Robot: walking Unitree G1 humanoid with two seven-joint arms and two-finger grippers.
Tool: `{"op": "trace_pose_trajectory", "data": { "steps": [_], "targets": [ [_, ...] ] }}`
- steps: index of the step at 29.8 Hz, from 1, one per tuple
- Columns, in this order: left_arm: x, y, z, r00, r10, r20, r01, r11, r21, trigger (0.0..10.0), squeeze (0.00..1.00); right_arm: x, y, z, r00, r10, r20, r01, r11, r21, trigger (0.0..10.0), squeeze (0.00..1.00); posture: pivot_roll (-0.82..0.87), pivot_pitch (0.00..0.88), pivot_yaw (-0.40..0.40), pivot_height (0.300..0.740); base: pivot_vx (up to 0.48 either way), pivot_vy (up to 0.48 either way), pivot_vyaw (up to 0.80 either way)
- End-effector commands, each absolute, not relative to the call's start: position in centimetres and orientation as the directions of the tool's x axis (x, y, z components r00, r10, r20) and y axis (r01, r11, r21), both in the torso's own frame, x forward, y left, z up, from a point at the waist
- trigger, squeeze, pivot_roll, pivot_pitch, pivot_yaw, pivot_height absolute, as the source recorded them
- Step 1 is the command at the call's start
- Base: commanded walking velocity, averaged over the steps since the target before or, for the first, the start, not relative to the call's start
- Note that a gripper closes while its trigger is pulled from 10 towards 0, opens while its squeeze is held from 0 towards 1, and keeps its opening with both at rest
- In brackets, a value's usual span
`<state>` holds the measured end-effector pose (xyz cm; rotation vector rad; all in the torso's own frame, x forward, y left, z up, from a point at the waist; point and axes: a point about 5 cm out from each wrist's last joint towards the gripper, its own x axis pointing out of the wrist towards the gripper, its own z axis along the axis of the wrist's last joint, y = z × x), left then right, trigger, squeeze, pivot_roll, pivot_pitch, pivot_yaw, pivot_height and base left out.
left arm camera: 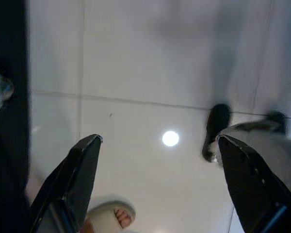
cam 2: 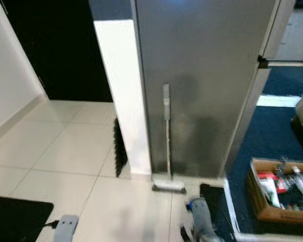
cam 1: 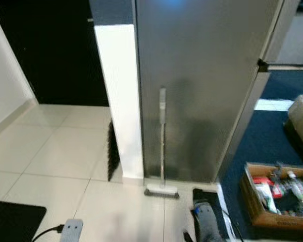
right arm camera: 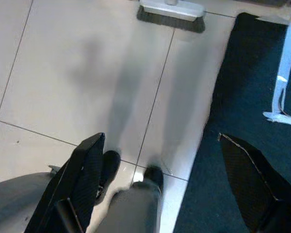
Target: Sweep floor
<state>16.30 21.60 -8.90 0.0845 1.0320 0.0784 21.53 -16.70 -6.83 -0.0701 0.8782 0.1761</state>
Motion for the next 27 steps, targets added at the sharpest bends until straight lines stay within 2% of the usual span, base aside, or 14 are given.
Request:
{"op": "trace_pose_trajectory", "data": {
  "steps": [1,5,12,15,22,27],
  "targets": [
    [16.5,21.6,-8.8,0.520,0.105,-0.847,-0.037,0.994,0.100,10.0,0.00,21.9,-16.8,-6.6,0.632,0.130,-0.764,-0.204,0.979,-0.001,10.0,0.00,0.04,0.000,0.048,0.740,0.375,0.000,0.80],
    [16.5,21.6,-8.8,0.520,0.103,-0.848,-0.036,0.994,0.099,10.0,0.00,22.5,-16.7,-6.2,0.652,0.127,-0.748,-0.181,0.983,0.009,10.0,0.00,0.04,0.000,0.048,0.740,0.375,0.000,0.80],
    [16.5,21.6,-8.8,0.518,0.099,-0.850,-0.032,0.995,0.097,10.0,0.00,23.8,-16.7,-5.4,0.684,0.098,-0.723,-0.135,0.991,0.006,10.0,0.00,0.04,0.000,0.047,0.740,0.371,0.000,0.00],
    [16.4,21.6,-8.8,0.517,0.098,-0.850,-0.030,0.995,0.096,10.0,0.00,24.2,-16.5,-5.2,0.692,0.114,-0.713,-0.115,0.992,0.047,10.0,0.00,0.04,0.000,0.049,0.740,0.368,0.000,-0.80],
    [16.3,21.7,-8.9,0.514,0.095,-0.852,-0.023,0.995,0.098,10.0,0.00,25.0,-16.4,-4.6,0.717,0.114,-0.687,-0.125,0.992,0.035,10.0,0.00,0.04,0.000,0.050,0.740,0.371,0.000,-0.80],
    [16.3,21.7,-8.9,0.512,0.093,-0.854,-0.015,0.995,0.099,10.0,0.00,25.3,-16.3,-4.3,0.734,0.113,-0.670,-0.118,0.992,0.038,10.0,0.00,0.04,0.000,0.049,0.740,0.368,0.000,0.00]
  ]
}}
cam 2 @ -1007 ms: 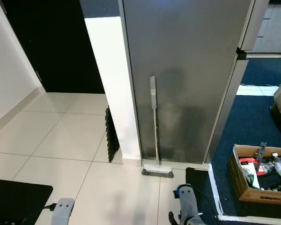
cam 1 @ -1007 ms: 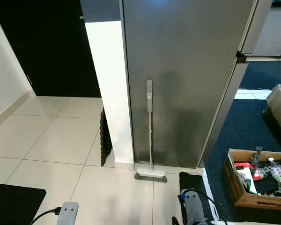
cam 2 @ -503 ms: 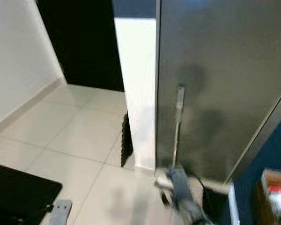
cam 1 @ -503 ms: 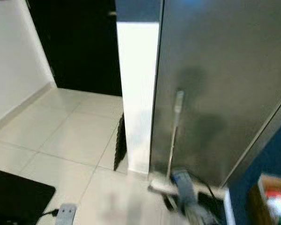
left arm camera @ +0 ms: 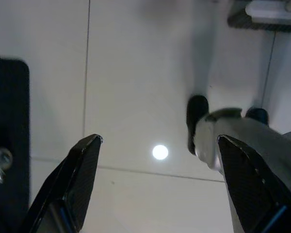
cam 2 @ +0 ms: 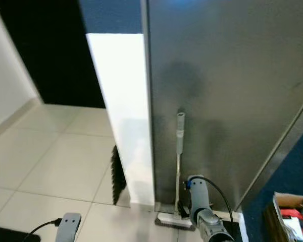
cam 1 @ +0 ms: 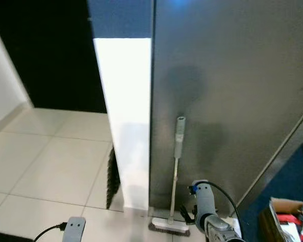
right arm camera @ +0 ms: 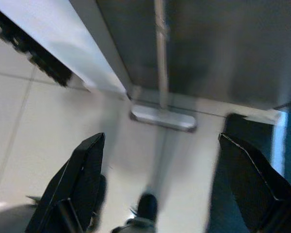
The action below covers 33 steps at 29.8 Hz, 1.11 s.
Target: Sweep floor
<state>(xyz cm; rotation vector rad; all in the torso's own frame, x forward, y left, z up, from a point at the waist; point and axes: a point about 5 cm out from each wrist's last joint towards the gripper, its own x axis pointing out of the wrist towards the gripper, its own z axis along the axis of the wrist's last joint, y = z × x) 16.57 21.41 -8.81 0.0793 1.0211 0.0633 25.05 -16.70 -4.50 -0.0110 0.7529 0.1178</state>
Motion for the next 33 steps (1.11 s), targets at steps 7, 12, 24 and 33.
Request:
{"op": "trace_pose_trajectory", "data": {
  "steps": [7,12,24,33],
  "targets": [
    [16.1,21.6,-9.0,0.506,0.096,-0.857,-0.021,0.995,0.100,10.0,0.00,26.1,-16.4,-3.7,0.759,0.123,-0.640,-0.114,0.992,0.056,10.0,0.00,0.04,0.000,0.047,0.740,0.143,0.000,0.00],
    [16.1,21.6,-9.0,0.501,0.099,-0.860,-0.016,0.994,0.105,10.0,0.00,27.1,-15.9,-2.8,0.778,0.171,-0.605,-0.154,0.985,0.080,10.0,0.00,0.04,0.000,0.050,0.740,0.000,0.000,0.00],
    [16.1,21.5,-9.0,0.492,0.085,-0.866,-0.006,0.996,0.094,10.0,0.00,30.0,-16.4,-0.1,0.849,0.078,-0.522,-0.146,0.985,-0.092,10.0,1.00,0.04,0.008,0.056,0.740,0.000,0.000,0.00],
    [15.7,21.5,-9.2,0.483,0.083,-0.872,-0.001,0.996,0.094,10.0,0.00,32.1,-15.3,2.2,0.905,0.082,-0.418,-0.117,0.991,-0.059,10.0,0.00,0.04,0.034,0.061,0.740,0.000,0.000,0.00]
  ]
}}
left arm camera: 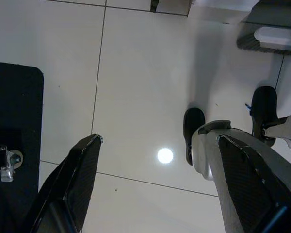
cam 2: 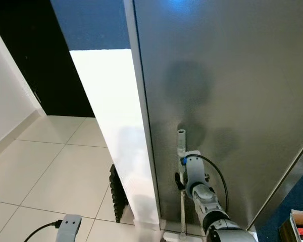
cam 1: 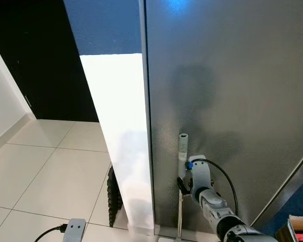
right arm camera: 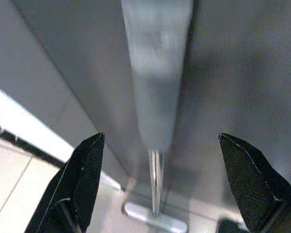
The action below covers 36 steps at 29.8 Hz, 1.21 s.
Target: Sweep floor
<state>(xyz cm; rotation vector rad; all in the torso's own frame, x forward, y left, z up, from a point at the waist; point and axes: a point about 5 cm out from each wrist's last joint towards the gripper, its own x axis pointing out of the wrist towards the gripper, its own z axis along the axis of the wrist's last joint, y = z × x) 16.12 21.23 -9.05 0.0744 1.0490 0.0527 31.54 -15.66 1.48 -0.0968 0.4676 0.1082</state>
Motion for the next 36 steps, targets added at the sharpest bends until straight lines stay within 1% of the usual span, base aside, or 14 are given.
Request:
{"op": "trace_pose_trajectory", "data": {
  "steps": [1,3,6,12,18,24,26,29,30,31,32,33,35,36],
  "targets": [
    [15.6,21.6,-9.2,0.482,0.083,-0.872,-0.001,0.996,0.095,10.0,0.00,32.3,-15.2,2.4,0.909,0.077,-0.410,-0.114,0.991,-0.066,10.0,0.00,0.04,0.035,0.059,0.740,0.000,0.000,0.00],
    [15.6,21.6,-9.2,0.482,0.083,-0.872,-0.001,0.996,0.095,10.0,0.00,32.3,-15.2,2.4,0.909,0.077,-0.410,-0.114,0.991,-0.066,10.0,0.00,0.04,0.035,0.059,0.740,0.000,0.000,0.00],
    [15.4,21.6,-9.3,0.483,0.086,-0.872,-0.007,0.996,0.094,10.0,0.00,32.9,-15.1,3.0,0.918,0.021,-0.397,-0.080,0.988,-0.131,10.0,0.00,0.04,0.049,0.056,0.740,0.000,0.000,0.00],
    [15.3,21.6,-9.3,0.482,0.085,-0.872,-0.010,0.996,0.092,10.0,0.00,33.5,-15.0,3.8,0.927,-0.022,-0.375,-0.052,0.981,-0.187,10.0,0.00,0.05,0.058,0.057,0.740,0.000,0.000,0.00],
    [15.0,21.6,-9.4,0.472,0.089,-0.877,-0.008,0.995,0.096,10.0,0.00,34.0,-14.0,4.3,0.933,-0.021,-0.359,-0.019,0.994,-0.110,10.0,0.00,0.06,0.077,0.051,0.740,0.000,0.000,0.00],
    [14.8,21.6,-9.5,0.469,0.092,-0.878,-0.013,0.995,0.097,10.0,0.00,34.2,-13.5,4.7,0.940,-0.045,-0.339,-0.003,0.991,-0.137,10.0,0.00,0.06,0.082,0.051,0.740,0.000,0.000,0.00],
    [14.8,21.7,-9.5,0.468,0.092,-0.879,-0.015,0.995,0.096,10.0,0.00,34.5,-13.4,5.2,0.946,-0.077,-0.315,0.019,0.983,-0.182,10.0,0.00,0.07,0.085,0.051,0.740,0.000,0.000,0.00],
    [14.8,21.7,-9.5,0.468,0.091,-0.879,-0.015,0.995,0.096,10.0,0.00,34.5,-13.3,5.2,0.947,-0.080,-0.312,0.022,0.982,-0.186,10.0,0.00,0.07,0.085,0.051,0.740,0.000,0.000,0.00],
    [14.8,21.6,-9.5,0.469,0.091,-0.879,-0.015,0.995,0.095,10.0,0.00,34.7,-13.3,5.4,0.949,-0.084,-0.302,0.025,0.981,-0.193,8.7,0.00,0.07,0.086,0.047,0.740,0.000,0.000,0.00],
    [14.8,21.6,-9.5,0.469,0.091,-0.878,-0.017,0.995,0.094,10.0,0.00,34.8,-13.2,5.6,0.952,-0.087,-0.292,0.028,0.979,-0.200,6.9,0.00,0.07,0.086,0.047,0.740,0.000,0.000,0.00],
    [14.8,21.6,-9.5,0.469,0.091,-0.878,-0.017,0.995,0.094,10.0,0.00,34.8,-13.2,5.6,0.952,-0.087,-0.292,0.028,0.979,-0.200,6.9,0.00,0.07,0.086,0.047,0.740,0.000,0.000,0.00],
    [14.8,21.6,-9.5,0.470,0.091,-0.878,-0.017,0.995,0.094,10.0,0.00,34.9,-13.2,5.8,0.955,-0.089,-0.282,0.030,0.978,-0.206,3.9,0.00,0.07,0.086,0.046,0.740,0.000,0.000,0.00],
    [14.8,21.6,-9.5,0.470,0.091,-0.878,-0.017,0.995,0.094,10.0,0.00,34.9,-13.2,5.8,0.955,-0.089,-0.282,0.030,0.978,-0.206,3.9,0.00,0.07,0.086,0.046,0.740,0.000,0.000,0.00],
    [14.8,21.6,-9.5,0.471,0.091,-0.877,-0.017,0.995,0.093,10.0,0.00,35.0,-13.1,6.0,0.958,-0.092,-0.272,0.032,0.976,-0.216,0.0,0.00,0.07,0.084,0.046,0.740,0.000,0.000,0.00]
  ]
}}
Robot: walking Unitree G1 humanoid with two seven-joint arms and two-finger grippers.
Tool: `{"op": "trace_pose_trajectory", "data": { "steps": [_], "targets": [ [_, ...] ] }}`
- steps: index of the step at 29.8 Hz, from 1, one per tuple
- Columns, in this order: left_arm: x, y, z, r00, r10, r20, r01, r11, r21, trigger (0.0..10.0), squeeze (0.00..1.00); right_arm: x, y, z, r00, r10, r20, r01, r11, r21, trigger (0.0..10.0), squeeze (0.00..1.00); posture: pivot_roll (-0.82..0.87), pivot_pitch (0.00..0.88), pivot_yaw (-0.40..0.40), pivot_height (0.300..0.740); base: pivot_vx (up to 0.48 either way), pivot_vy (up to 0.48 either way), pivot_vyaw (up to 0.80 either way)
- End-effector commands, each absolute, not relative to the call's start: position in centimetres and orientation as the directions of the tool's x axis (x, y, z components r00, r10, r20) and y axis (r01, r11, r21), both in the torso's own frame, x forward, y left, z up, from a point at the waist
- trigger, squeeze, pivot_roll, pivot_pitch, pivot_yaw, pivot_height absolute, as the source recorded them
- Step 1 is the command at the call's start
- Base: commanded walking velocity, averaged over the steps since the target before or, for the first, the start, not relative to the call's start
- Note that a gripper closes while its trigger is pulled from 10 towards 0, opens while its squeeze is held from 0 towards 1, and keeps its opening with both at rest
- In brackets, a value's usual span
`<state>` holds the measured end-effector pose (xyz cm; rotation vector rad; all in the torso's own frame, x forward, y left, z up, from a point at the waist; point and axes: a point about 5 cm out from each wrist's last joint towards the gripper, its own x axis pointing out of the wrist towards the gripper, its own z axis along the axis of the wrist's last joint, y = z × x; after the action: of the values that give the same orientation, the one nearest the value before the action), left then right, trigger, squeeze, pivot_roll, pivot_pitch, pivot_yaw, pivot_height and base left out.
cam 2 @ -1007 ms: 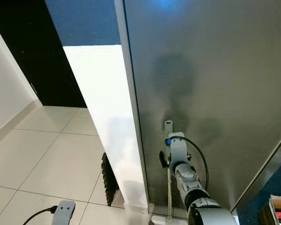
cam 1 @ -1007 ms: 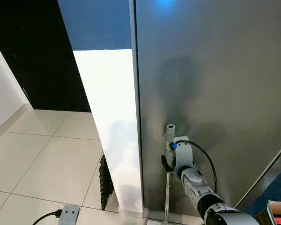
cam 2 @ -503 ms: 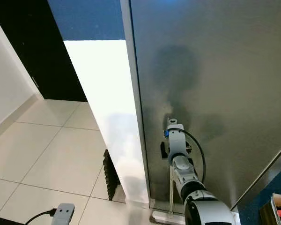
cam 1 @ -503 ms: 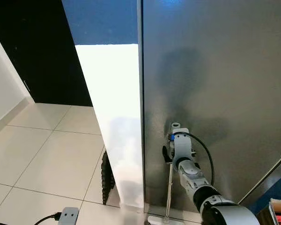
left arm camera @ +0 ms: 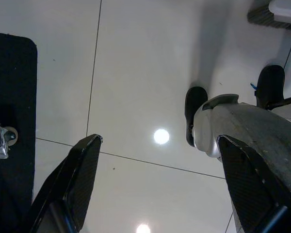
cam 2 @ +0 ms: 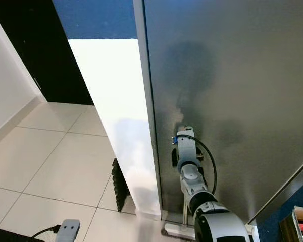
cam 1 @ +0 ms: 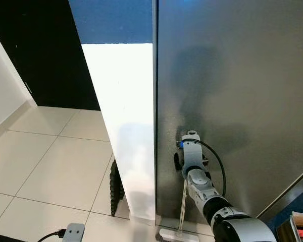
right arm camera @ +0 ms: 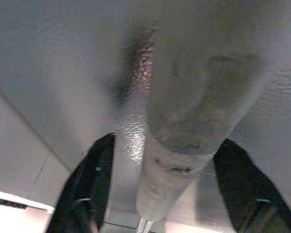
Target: Sweep floor
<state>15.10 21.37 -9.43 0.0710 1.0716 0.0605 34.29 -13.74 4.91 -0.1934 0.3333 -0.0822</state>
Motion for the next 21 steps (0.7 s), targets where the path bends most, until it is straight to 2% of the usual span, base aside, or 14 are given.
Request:
{"op": "trace_pose_trajectory", "data": {
  "steps": [1,15,21],
  "targets": [
    [14.8,21.6,-9.5,0.472,0.091,-0.877,-0.018,0.995,0.094,10.0,0.00,35.1,-13.1,6.1,0.960,-0.093,-0.264,0.034,0.975,-0.219,0.0,0.00,0.07,0.079,0.045,0.740,0.000,0.000,0.00],
    [15.2,21.5,-9.4,0.480,0.095,-0.872,-0.022,0.995,0.096,10.0,0.00,35.4,-13.6,6.6,0.965,-0.103,-0.243,0.049,0.975,-0.218,0.0,0.00,0.07,0.044,0.047,0.740,0.000,0.000,0.00],
    [15.4,21.4,-9.3,0.488,0.069,-0.870,-0.031,0.998,0.062,10.0,0.00,35.1,-14.1,6.1,0.961,-0.052,-0.270,0.006,0.986,-0.167,0.0,0.00,0.06,0.029,0.052,0.740,0.000,0.000,0.00]
  ]
}}
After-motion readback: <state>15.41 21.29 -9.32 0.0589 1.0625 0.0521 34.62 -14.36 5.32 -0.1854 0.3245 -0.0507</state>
